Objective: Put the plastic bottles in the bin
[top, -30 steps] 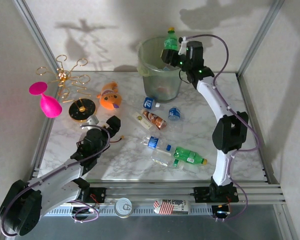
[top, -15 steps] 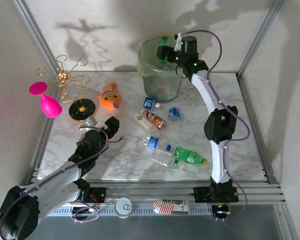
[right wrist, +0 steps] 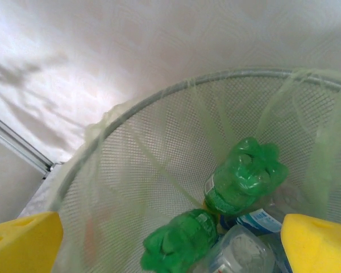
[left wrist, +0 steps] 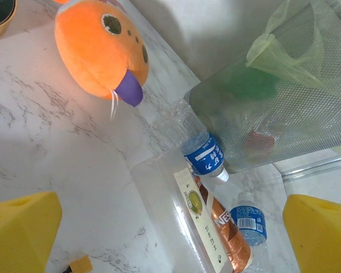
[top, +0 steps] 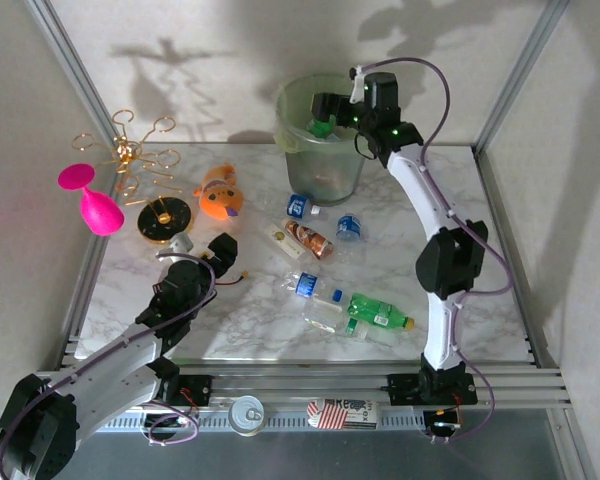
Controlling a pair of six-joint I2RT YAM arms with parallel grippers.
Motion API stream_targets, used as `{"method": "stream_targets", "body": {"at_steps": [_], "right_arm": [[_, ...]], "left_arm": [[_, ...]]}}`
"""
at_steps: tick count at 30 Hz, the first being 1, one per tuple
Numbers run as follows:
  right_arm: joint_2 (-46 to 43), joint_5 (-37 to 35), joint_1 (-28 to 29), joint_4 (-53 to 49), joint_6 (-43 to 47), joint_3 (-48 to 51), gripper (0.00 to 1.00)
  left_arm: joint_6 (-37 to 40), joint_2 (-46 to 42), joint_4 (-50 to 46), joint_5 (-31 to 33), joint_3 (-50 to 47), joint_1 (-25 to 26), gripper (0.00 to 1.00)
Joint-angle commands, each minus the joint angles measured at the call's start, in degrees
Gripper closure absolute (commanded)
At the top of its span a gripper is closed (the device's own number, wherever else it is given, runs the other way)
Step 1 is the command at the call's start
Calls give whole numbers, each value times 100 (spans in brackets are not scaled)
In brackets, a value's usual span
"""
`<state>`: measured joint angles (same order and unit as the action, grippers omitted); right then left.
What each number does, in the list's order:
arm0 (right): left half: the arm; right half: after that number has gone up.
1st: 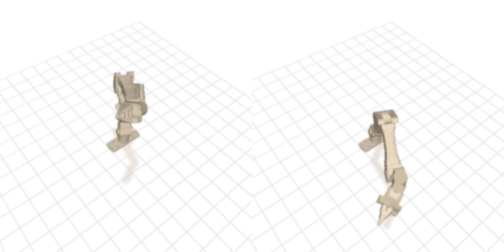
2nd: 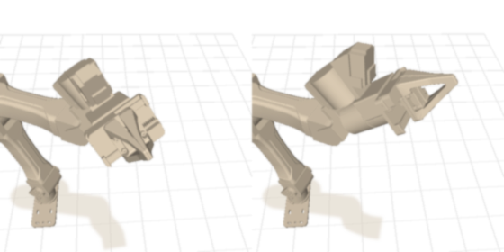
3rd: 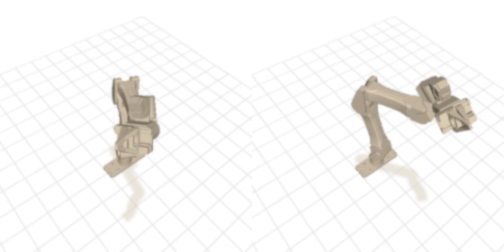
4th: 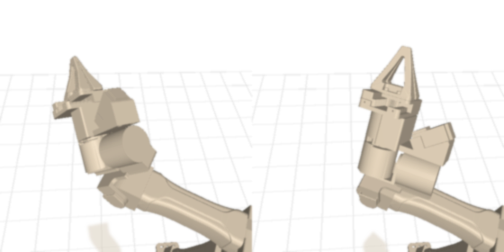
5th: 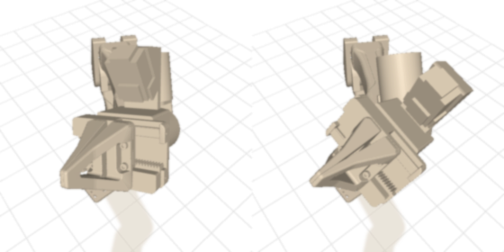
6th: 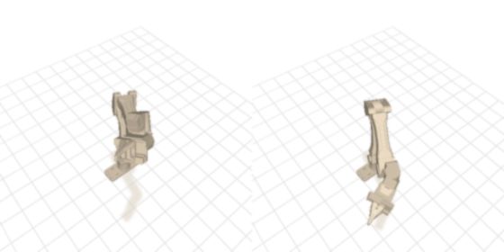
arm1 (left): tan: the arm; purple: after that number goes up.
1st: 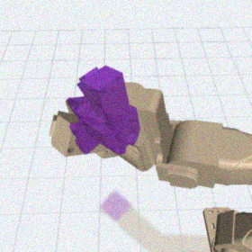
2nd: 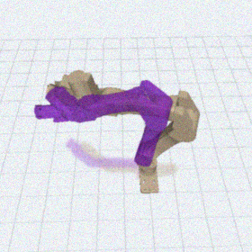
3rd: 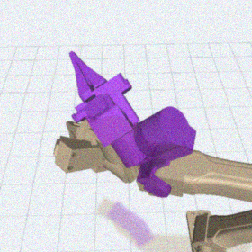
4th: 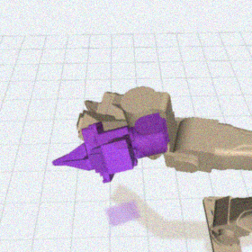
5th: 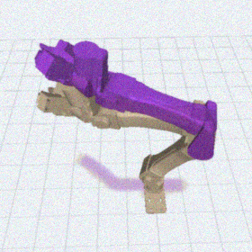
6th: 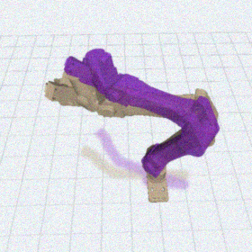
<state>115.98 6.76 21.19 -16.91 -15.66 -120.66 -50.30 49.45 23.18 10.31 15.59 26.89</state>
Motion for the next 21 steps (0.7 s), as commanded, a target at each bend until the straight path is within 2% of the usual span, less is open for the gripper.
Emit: {"method": "stream_targets", "body": {"at_steps": [1, 5, 11, 21], "right_arm": [[-987, -204, 65, 487, 246, 668, 1], [-1823, -216, 88, 935, 222, 1788, 1], [-3072, -173, 100, 1684, 119, 3755, 1], [-4491, 11, 99, 2546, -294, 6409, 1]], "left_arm": [[-135, 97, 284, -95, -35, -29, 0], [-239, 378, 484, -186, 42, 37, 0], [-326, 1138, 562, 5, 470, 443, 0], [-1008, 3119, -313, 457, 2123, 1074, 0]]}}
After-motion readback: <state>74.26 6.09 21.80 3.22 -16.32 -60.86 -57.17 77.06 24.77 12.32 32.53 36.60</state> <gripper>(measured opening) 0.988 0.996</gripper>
